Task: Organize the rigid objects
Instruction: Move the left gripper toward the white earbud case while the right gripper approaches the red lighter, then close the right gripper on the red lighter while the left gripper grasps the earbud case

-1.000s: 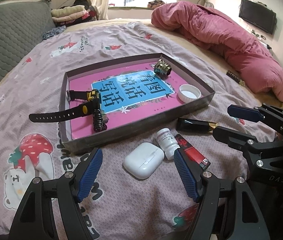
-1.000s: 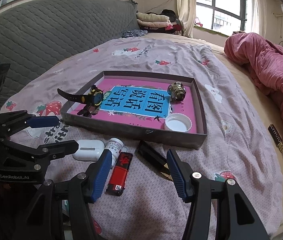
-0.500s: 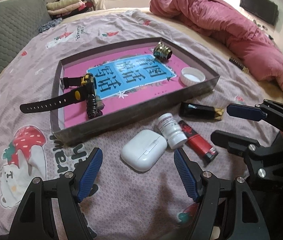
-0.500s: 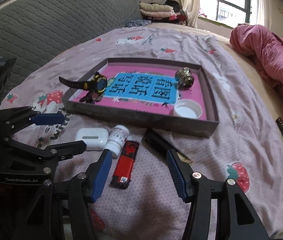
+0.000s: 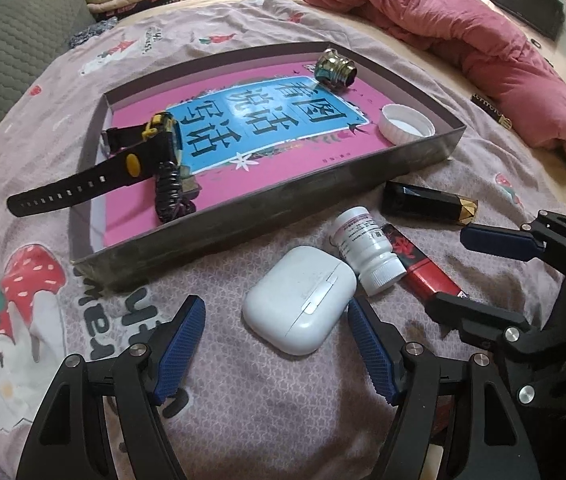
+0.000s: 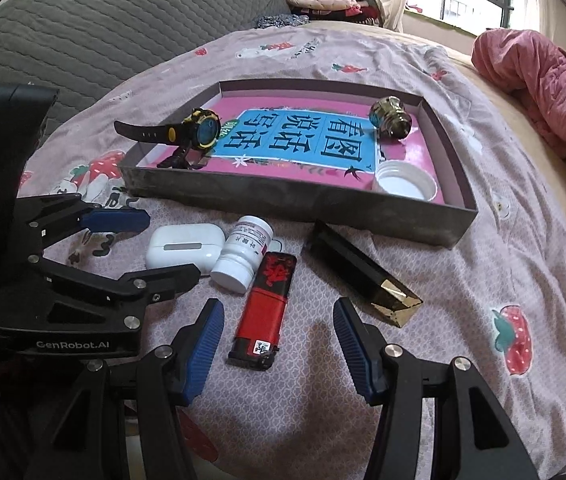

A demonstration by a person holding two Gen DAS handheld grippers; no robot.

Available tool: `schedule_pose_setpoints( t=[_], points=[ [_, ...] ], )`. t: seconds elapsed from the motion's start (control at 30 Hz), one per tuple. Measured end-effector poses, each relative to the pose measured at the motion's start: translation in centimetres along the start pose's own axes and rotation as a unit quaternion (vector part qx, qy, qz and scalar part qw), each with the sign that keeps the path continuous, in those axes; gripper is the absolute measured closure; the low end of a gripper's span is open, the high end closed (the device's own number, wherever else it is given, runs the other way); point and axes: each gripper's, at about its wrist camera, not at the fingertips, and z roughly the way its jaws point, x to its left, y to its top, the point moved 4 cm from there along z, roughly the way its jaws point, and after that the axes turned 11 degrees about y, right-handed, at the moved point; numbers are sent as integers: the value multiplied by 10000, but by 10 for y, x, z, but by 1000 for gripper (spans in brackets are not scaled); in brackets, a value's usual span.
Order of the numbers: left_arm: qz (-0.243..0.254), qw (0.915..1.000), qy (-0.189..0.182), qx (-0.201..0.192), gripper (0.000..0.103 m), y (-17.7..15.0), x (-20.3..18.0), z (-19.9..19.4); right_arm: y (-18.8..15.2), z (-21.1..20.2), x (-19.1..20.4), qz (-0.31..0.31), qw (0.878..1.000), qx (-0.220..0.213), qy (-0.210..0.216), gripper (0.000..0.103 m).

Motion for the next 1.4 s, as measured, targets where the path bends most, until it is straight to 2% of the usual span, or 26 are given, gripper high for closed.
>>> schedule_pose_setpoints(
  t=[0.3, 0.57, 0.8, 0.87, 1.1, 1.4],
  points=[
    [-92, 9998, -176, 81, 28, 6, 2, 12, -1, 17, -2, 71, 9998, 158, -5, 47],
    [-224, 9994, -240, 137, 28, 11, 6, 21, 2, 26, -8, 256, 9996, 103, 60, 47],
    [-103, 9998, -112, 124, 28, 11, 1, 24, 3, 33, -2, -82, 9994, 245, -208, 47],
    [-101, 9998, -101, 118, 28, 12, 0, 25, 3, 33, -4, -17, 9995, 267, -167, 49],
    [-111, 9998, -85, 120, 28, 11, 0, 26, 3, 28, -17, 241, 9992, 307, -108, 74],
    [-207, 9997, -56, 105, 28, 13, -3, 25, 3, 23, -17, 317, 9992, 255, 39, 76]
  ],
)
